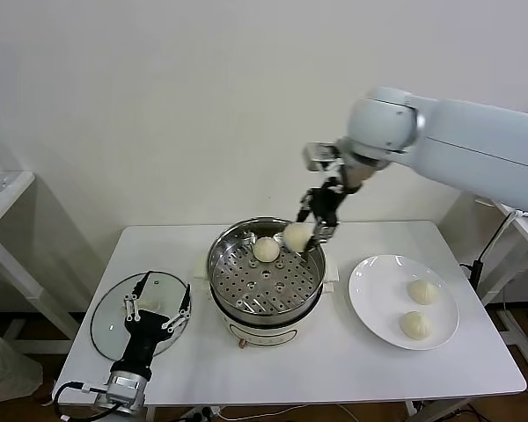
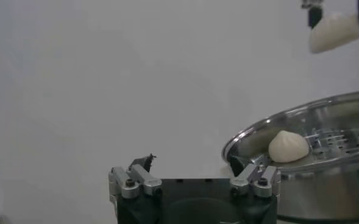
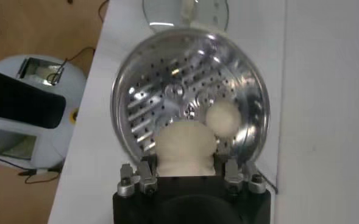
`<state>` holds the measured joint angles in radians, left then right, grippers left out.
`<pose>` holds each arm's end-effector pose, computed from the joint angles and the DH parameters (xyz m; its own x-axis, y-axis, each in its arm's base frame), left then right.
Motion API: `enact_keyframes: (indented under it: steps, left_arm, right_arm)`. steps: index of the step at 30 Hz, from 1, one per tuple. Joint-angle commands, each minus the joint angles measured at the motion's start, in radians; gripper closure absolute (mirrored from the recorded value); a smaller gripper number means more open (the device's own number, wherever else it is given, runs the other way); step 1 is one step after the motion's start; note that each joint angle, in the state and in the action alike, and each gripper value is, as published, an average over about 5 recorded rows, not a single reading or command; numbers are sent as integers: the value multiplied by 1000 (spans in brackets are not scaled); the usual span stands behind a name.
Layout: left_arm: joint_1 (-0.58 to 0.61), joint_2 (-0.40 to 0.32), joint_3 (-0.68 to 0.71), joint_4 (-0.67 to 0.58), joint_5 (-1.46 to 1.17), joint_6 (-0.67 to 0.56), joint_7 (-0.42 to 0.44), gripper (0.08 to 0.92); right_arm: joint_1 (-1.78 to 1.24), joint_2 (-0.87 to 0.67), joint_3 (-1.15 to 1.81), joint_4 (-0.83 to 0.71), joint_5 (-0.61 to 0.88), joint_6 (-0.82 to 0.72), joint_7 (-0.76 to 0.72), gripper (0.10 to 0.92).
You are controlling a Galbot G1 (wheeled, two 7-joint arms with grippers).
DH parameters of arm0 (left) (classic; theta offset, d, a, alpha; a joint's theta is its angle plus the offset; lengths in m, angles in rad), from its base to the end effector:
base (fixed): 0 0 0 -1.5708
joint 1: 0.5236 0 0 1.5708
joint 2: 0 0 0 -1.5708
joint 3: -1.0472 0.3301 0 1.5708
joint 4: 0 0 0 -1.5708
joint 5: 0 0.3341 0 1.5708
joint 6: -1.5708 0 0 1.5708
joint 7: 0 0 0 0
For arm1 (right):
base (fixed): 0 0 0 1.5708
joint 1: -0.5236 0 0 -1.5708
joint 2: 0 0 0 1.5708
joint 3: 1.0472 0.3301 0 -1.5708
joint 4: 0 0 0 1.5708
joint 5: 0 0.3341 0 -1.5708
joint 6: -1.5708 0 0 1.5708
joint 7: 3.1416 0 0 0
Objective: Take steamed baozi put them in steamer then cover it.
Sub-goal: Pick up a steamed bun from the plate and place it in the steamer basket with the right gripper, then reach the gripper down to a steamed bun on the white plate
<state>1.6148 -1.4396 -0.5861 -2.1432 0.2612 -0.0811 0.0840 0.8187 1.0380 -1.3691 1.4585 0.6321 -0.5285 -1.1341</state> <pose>0.1581 0.0369 -0.2734 -0.9906 0.1276 -0.0486 0.0978 0.9114 0.3998 0.4865 0.0846 0.0381 -0.0641 -0.2589 0.9638 -0.9618 -0.2414 -0.1288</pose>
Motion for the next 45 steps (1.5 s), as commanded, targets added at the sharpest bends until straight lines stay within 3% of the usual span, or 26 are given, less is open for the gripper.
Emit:
enact_keyframes:
  steps: [1, 13, 24, 30, 33, 37, 45]
  left_arm:
    - [26, -1, -33, -24, -3, -19, -3, 177]
    - [16, -2, -40, -14, -3, -18, 0, 177]
    - [15, -2, -40, -7, -2, -20, 2, 177]
    - [17, -2, -42, 0, 1, -23, 3, 177]
    - [21, 0, -47, -2, 2, -24, 2, 177]
    - [26, 5, -47, -16, 2, -19, 2, 177]
    - [15, 2, -21, -10, 12, -14, 2, 177]
  right_arm:
    - [-151, 241, 12, -182, -47, -45, 10, 389]
    - [-340, 378, 108, -378, -180, -43, 6, 389]
    - [-381, 419, 130, -436, -233, -32, 13, 383]
    - [-375, 394, 146, -411, -226, -31, 28, 270]
    - [-346, 340, 166, -357, -199, -35, 27, 217]
    - [-242, 208, 179, -263, -149, -23, -7, 204]
    - [-31, -190, 119, -82, -117, 78, -151, 203]
